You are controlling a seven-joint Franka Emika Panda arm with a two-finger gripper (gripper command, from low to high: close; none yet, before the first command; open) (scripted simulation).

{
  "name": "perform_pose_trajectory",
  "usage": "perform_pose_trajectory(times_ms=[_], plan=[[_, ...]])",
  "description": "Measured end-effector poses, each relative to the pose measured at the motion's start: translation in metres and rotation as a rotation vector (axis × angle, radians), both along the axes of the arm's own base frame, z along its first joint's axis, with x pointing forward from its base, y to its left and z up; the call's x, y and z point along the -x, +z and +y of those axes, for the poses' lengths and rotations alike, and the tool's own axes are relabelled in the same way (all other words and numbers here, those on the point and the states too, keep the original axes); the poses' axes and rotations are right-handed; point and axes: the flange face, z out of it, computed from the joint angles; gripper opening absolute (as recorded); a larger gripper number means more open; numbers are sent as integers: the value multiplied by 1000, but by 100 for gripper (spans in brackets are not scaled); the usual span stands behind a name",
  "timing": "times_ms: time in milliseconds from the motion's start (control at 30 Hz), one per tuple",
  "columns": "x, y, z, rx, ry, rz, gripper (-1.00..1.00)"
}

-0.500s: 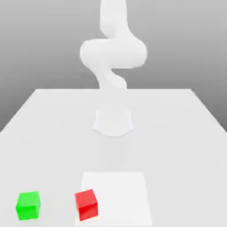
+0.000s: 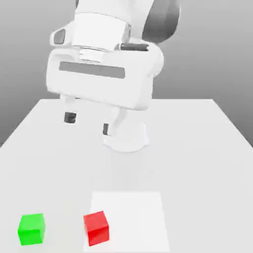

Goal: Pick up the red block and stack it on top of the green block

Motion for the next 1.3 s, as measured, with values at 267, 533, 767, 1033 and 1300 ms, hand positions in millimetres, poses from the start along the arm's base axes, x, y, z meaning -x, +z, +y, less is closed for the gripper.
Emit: perform_pose_trajectory(times_ms=[267, 533, 767, 1033, 1300], plan=[[21, -145, -17, -163, -337, 172, 0], [29, -234, -16, -204, -413, 209, -100], [28, -226, -16, -205, -414, 206, -100], [30, -153, -111, -220, -586, 191, -100], [40, -196, -175, -234, -699, 179, 100]])
